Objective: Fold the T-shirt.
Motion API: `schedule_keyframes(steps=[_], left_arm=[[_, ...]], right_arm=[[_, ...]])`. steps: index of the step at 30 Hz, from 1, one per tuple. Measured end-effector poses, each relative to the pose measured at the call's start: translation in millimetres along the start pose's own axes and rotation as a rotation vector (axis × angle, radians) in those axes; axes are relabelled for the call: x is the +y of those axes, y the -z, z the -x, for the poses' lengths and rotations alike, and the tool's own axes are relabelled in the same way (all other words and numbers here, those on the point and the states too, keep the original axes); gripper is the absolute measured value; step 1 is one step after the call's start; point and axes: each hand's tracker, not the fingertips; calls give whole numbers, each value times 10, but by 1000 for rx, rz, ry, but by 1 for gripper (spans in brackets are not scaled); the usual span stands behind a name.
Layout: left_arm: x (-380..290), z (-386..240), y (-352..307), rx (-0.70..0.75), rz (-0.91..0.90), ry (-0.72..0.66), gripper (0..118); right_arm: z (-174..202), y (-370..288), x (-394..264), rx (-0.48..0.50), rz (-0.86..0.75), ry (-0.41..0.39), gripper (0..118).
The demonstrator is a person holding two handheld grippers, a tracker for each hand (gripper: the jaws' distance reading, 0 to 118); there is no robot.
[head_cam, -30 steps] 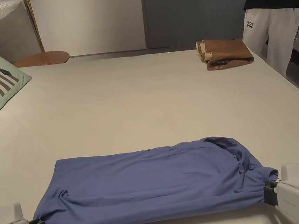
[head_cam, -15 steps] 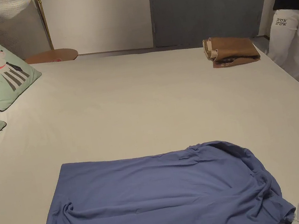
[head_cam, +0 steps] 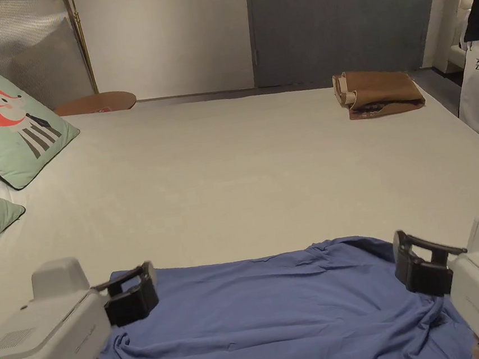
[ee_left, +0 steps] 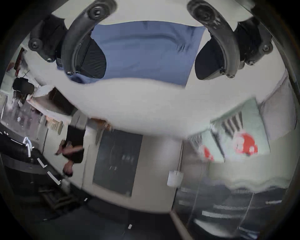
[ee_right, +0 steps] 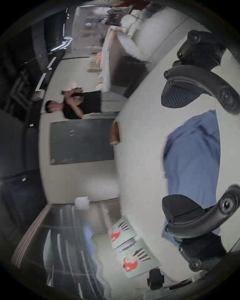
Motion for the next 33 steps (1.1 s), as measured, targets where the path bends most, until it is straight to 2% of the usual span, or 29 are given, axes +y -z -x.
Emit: schedule_keyframes(steps=[3, 7, 8, 10, 11, 12, 13, 14, 20, 23, 27, 33], left_arm=[[155, -237, -62, 10, -127, 63, 108], [214, -422, -60, 71, -191, 112, 105], [206, -440, -72, 60, -204, 115, 95], [180, -479, -84, 61, -241, 121, 60], [174, -495, -81, 64, -241, 128, 25], [172, -499, -76, 62, -241, 128, 0], [165, -487, -72, 47, -244, 129, 0], [149, -484, -70, 37, -249, 123, 0], [187, -385, 146, 42, -175, 141, 0], [280, -244, 461, 43, -31, 130, 0], [385, 43, 1013, 25, 174, 31, 0], [232, 468, 1941, 25, 402, 48, 0]], right_arm=[[134, -17, 128, -2, -90, -30, 110], [300, -67, 225, -53, -164, -107, 109], [320, -75, 230, -59, -173, -117, 106], [396, -168, 310, -59, -189, -130, 90], [407, -170, 310, -58, -194, -137, 66], [419, -164, 305, -61, -202, -143, 38], [433, -166, 320, -66, -205, -145, 7], [432, -146, 324, -67, -203, -149, 0], [406, -78, 281, -62, -194, -156, 0], [409, 15, 310, -49, -187, -154, 0], [421, 202, 340, -42, -181, -161, 0], [431, 659, 328, -36, -144, -182, 0]])
